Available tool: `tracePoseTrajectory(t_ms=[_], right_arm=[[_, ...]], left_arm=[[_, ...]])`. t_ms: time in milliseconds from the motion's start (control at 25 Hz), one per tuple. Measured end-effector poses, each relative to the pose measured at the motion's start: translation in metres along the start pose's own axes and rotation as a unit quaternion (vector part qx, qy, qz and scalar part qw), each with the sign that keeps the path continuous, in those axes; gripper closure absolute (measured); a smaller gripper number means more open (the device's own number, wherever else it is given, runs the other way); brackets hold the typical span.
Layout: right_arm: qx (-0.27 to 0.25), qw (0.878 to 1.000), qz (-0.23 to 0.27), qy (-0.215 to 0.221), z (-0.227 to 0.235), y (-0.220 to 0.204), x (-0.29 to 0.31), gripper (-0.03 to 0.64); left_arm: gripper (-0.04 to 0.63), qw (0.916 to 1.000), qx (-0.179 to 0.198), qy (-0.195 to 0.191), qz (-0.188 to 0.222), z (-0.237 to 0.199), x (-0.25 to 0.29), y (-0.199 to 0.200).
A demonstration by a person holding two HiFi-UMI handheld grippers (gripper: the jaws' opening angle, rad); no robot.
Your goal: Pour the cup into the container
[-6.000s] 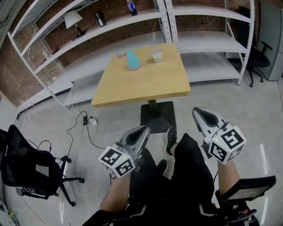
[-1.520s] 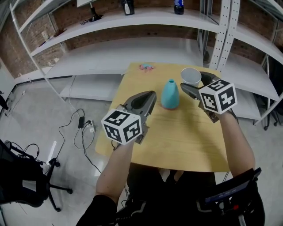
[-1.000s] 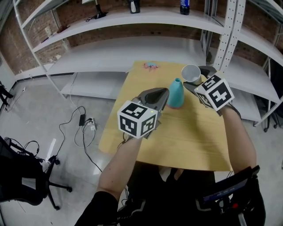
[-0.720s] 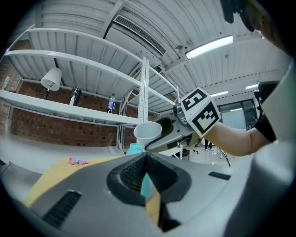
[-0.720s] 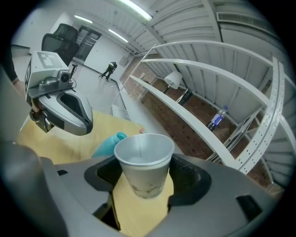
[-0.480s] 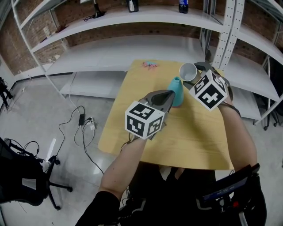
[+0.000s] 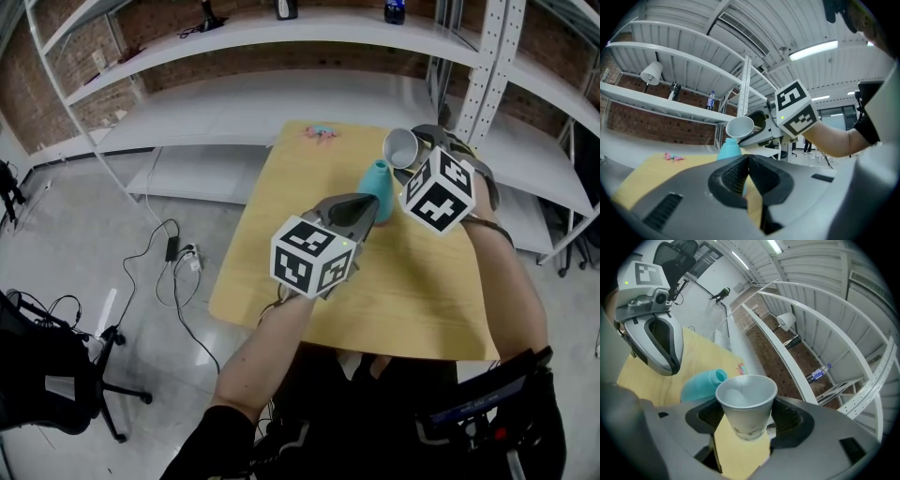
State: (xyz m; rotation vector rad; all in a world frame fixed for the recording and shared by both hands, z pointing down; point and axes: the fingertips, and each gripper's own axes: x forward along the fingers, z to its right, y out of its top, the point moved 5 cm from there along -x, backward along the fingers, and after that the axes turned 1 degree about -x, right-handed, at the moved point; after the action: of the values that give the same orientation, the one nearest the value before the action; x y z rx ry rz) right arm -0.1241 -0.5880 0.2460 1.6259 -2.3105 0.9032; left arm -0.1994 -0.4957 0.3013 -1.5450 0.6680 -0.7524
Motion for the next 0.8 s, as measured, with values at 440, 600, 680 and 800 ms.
tracePoseTrajectory(t_ms=[440,600,680,800], right_arm=[[-0.034,0.999,-0.011,-0.015,-0.0008,0.0059,0.0015,0.301],[-0.048,0.998,-0.016,-0.023,0.0007,0.0067,0.0017,0.301],[-0.055,0.998,-0.018,-0.025,0.0003,0.0078,0.0017,0.301],[-0.062,0.998,-0.018,-0.026,-0.0010,0.0096,0.0013,0.301]], left_arm=[[0.597,1.0000,-0.002,-0.007,0.000,0.0016,0.0009,-0.0003],[0.597,0.9999,-0.001,-0.010,0.000,0.0028,0.0018,0.0002],[0.597,0.9999,-0.002,-0.010,0.000,0.0029,0.0019,0.0004],[0.597,0.9999,-0.002,-0.011,-0.003,0.0039,0.0015,-0.0006]])
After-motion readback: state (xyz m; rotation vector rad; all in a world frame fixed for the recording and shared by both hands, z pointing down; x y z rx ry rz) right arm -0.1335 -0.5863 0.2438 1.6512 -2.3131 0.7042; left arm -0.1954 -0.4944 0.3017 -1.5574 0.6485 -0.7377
